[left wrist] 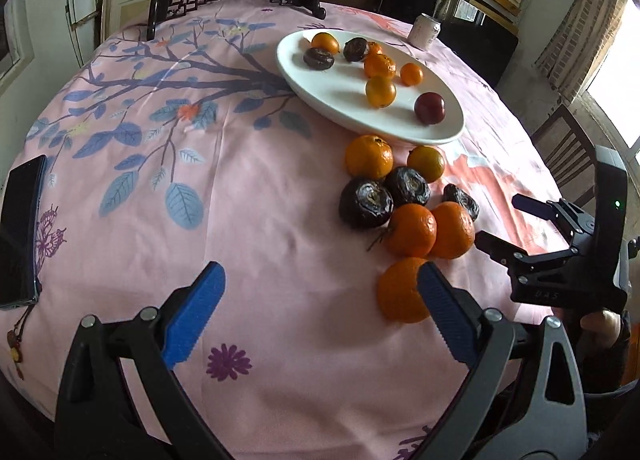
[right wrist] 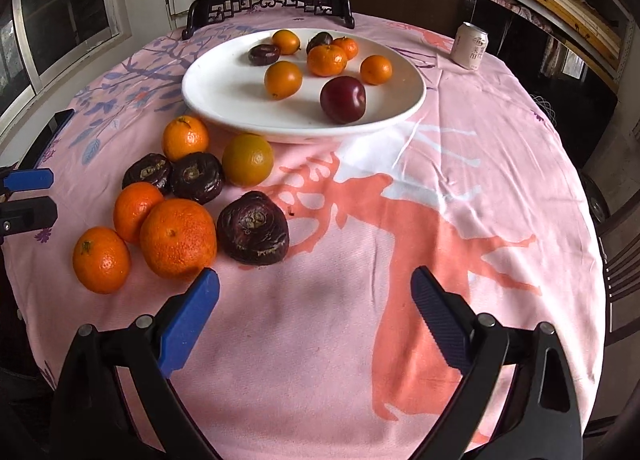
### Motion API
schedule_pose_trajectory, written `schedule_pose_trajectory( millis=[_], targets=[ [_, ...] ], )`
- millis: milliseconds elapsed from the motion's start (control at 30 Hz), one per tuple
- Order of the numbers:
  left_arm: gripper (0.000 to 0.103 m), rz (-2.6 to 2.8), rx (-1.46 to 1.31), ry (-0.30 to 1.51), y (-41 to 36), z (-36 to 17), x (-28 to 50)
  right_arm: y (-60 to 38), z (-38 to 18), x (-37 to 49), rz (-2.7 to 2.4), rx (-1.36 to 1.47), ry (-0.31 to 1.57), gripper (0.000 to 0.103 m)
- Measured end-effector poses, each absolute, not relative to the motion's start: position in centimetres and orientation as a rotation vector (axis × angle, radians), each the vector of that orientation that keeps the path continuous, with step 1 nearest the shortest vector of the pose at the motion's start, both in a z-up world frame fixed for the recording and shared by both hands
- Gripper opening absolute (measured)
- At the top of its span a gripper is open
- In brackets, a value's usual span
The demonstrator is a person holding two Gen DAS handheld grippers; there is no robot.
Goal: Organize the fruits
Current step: 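Grasp a tangerine with the left gripper while the right grasps a dark passion fruit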
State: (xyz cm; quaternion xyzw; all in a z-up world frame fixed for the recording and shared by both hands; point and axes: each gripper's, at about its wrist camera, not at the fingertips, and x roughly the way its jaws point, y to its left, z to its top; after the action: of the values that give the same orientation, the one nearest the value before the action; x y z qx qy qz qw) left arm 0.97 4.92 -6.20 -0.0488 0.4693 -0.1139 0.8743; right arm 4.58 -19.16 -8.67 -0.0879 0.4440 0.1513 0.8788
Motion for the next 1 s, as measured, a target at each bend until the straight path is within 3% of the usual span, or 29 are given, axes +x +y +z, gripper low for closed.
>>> schedule_pose_trajectory(
  millis=[167, 200, 233, 667, 767, 833, 867, 1000],
  targets=[
    [0.098, -0.271, -0.071, 0.998, 3.3, -6.7, 0.0, -17.3, -9.5, 5.9, 0.391, -0.181, 0.921, 0.065],
    [0.098, -0.277, -0.066, 1.002, 3.0, -6.8, -0.1, -16.9, -9.4, 6.0, 0.411, -0.183, 0.916, 0.045],
    [0.098, -0.281, -0.06, 1.005, 2.7, -6.8, -0.2, -16.6, -9.2, 6.1, 0.426, -0.185, 0.911, 0.04],
    [0.097, -0.294, -0.009, 1.046, -1.0, -8.8, 0.0, -21.0, -7.7, 2.7, 0.308, -0.059, 0.927, 0.04],
    [0.079, -0.252, 0.011, 1.036, -1.6, -9.3, 0.5, -21.8, -8.0, 1.9, 0.305, -0.049, 0.932, 0.04],
    [0.052, -0.249, 0.035, 1.021, -2.1, -9.3, 0.6, -22.0, -8.4, 1.9, 0.312, -0.039, 0.939, 0.04],
    [0.045, -0.266, 0.025, 1.022, -2.2, -9.2, 0.6, -22.0, -8.6, 1.9, 0.319, -0.035, 0.943, 0.04],
    [0.045, -0.256, 0.038, 1.014, -2.4, -9.2, 0.4, -21.5, -9.2, 2.2, 0.318, -0.043, 0.951, 0.04]
  ],
)
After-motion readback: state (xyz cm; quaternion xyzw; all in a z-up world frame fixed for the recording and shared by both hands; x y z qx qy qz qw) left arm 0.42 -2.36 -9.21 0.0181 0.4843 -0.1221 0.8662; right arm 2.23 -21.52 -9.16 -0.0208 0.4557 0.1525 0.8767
